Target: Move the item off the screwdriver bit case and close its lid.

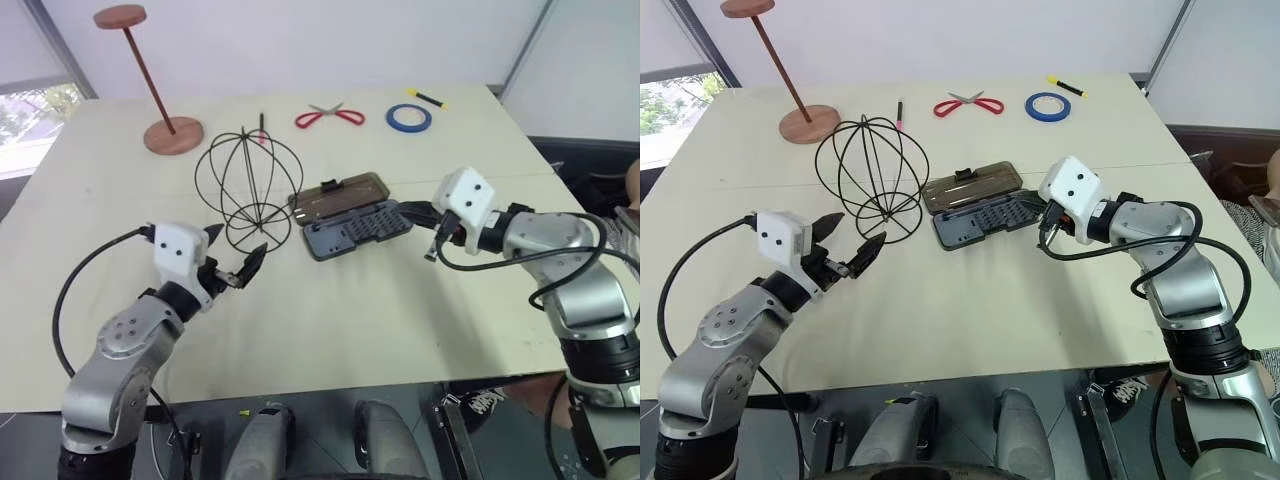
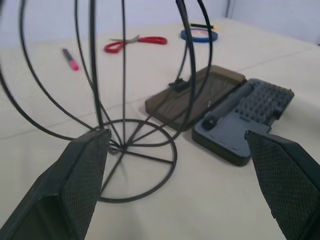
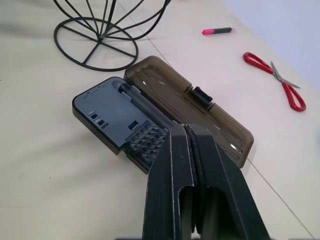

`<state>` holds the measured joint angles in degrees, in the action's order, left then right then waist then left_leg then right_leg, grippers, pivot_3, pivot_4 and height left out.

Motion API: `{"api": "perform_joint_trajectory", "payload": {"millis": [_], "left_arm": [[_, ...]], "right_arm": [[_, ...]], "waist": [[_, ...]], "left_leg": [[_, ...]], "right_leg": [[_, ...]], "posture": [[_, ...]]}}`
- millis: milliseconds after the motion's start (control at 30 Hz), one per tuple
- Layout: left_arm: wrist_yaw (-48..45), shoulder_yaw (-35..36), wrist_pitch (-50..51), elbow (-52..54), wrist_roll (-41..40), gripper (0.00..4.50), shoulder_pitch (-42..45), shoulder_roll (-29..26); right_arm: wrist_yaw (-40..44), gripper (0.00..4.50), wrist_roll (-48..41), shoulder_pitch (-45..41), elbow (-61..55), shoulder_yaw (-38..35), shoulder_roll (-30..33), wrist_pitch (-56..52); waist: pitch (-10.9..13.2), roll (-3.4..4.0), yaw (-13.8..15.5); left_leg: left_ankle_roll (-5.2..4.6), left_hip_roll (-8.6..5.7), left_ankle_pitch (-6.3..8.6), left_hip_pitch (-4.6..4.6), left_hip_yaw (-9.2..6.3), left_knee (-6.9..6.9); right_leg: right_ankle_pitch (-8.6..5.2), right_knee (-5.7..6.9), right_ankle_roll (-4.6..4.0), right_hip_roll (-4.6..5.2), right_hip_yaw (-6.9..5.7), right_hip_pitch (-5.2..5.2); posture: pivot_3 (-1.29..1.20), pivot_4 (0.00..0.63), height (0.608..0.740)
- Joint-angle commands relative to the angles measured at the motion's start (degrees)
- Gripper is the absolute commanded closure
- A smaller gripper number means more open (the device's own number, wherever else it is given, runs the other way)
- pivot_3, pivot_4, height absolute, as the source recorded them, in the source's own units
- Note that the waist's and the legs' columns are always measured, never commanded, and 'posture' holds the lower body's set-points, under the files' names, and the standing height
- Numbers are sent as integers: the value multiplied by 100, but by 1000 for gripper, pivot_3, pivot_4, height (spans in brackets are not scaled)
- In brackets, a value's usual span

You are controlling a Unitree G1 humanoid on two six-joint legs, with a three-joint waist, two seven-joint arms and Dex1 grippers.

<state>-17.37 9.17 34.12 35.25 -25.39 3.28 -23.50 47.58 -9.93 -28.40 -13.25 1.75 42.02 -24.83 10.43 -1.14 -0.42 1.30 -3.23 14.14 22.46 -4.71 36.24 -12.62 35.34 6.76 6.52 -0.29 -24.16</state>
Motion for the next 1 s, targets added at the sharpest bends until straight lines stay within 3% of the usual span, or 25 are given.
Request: {"api": "perform_joint_trajectory", "payload": {"millis": [33, 633, 800, 933, 1000], "left_arm": [[104, 109, -221, -115, 151, 26, 255, -2], [-95, -108, -918, -1468, 541, 26, 855, 199], [-75, -206, -1021, -1666, 628, 2220, 975, 340], [-102, -225, -1032, -1676, 673, 4375, 987, 408], [-82, -204, -1020, -1666, 702, 4450, 982, 413]], "right_arm": [[-44, 4500, 40, -169, -90, -53, 15, 135], [-327, 4500, 93, 105, -447, -220, 98, 12], [-392, 4500, 91, 149, -526, -257, 126, -54], [-432, 4500, 87, 189, -548, -264, 150, -66], [-442, 4500, 82, 202, -554, -258, 157, -61]], "waist": [[0, 0, 1], [0, 0, -2], [0, 0, -8], [0, 0, -6], [0, 0, -4]], "left_leg": [[0, 0, 0, 0, 0, 0], [0, -2, 0, 1, 0, -1], [0, -2, 0, 1, 0, -1], [0, -1, 0, 0, 0, -1], [0, -1, 0, 0, 0, -1]], "right_leg": [[0, 0, 0, 0, 0, 0], [1, -2, 1, 1, 0, -1], [1, -1, 2, 1, -1, -1], [1, -1, 2, 1, -1, -1], [1, -1, 2, 1, 0, -1]], "posture": [[0, 150, 740], [0, 150, 740], [0, 150, 740], [0, 150, 740], [0, 150, 740]]}}
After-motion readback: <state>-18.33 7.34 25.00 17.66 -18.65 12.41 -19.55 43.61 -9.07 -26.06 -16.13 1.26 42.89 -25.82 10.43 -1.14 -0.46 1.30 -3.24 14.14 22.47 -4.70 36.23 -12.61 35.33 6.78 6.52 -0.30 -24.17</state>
